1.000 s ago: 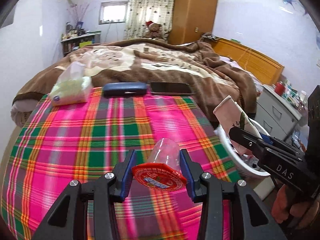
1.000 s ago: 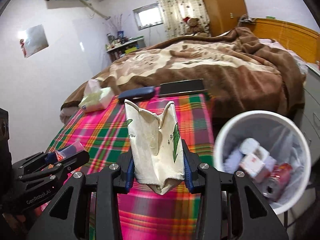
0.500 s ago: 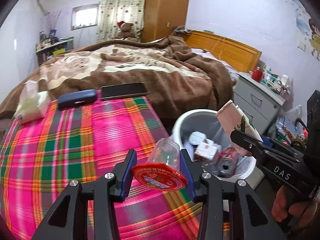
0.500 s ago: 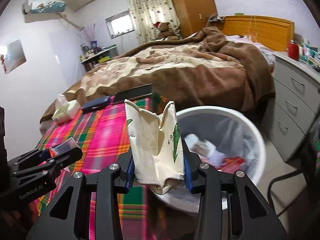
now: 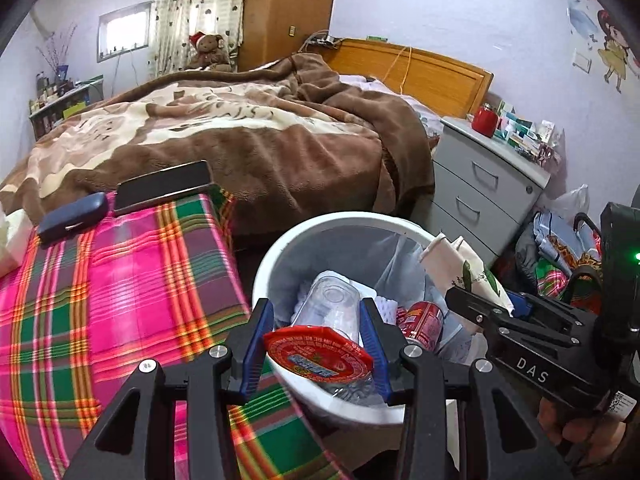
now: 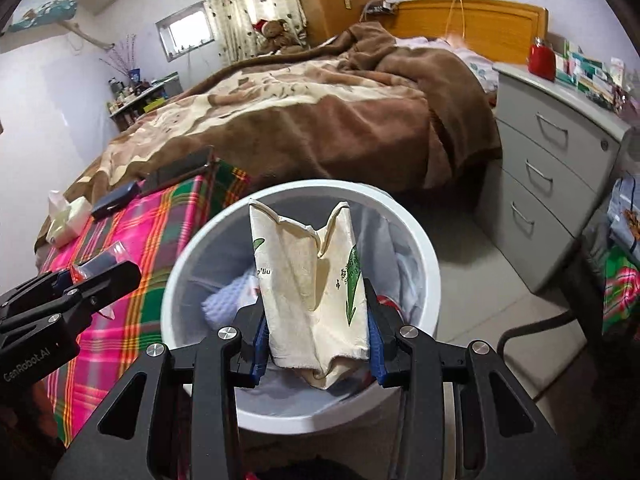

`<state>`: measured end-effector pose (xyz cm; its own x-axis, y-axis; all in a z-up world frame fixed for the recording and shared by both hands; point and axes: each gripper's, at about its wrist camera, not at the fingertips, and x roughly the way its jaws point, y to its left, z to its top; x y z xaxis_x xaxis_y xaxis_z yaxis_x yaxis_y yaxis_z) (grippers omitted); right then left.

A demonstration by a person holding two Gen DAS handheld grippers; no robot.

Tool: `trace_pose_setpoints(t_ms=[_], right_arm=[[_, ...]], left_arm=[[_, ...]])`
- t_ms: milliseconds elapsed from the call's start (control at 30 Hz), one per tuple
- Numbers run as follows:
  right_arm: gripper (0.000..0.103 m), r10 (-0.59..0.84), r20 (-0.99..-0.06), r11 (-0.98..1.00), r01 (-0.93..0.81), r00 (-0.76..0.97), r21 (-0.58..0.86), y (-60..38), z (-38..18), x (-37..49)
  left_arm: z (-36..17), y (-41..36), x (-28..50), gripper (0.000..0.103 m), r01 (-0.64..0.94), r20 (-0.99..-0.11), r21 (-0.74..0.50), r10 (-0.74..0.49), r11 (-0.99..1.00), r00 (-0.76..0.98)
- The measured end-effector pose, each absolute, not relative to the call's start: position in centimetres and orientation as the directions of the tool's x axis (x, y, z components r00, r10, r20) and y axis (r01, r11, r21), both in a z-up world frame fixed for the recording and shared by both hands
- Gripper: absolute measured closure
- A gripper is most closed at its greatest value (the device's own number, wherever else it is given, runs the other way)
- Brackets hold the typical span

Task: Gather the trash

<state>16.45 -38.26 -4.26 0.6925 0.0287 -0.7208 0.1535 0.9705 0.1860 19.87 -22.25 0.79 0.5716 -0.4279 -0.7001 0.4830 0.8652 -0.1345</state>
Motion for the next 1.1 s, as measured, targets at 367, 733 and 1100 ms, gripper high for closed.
trace_pose_setpoints(t_ms=[367, 733, 1100], right_arm=[[0.043, 0.026, -0.747, 0.968, 0.171, 0.664, 0.186, -39.6, -5.4, 17.0], [0.042, 0.024, -0.707, 0.960, 0.180, 0.706, 0.213, -39.5, -4.1, 15.1], [0.042, -0.009, -0.652, 0.972, 0.160, 0.758, 0.172, -37.1, -2.3, 12.5]], left_arm=[[-1.3, -24.5, 21.3, 0.043, 0.498, -0.737, -0.141, -0.427, 0.856, 0.525], [-0.6, -22.9, 19.6, 0.040, 0.482, -0.720, -0.127, -0.414, 0.867, 0.557], [1.4, -20.3, 15.4, 0.040, 0.461, -0.684, -0.110, -0.403, 0.881, 0.608]])
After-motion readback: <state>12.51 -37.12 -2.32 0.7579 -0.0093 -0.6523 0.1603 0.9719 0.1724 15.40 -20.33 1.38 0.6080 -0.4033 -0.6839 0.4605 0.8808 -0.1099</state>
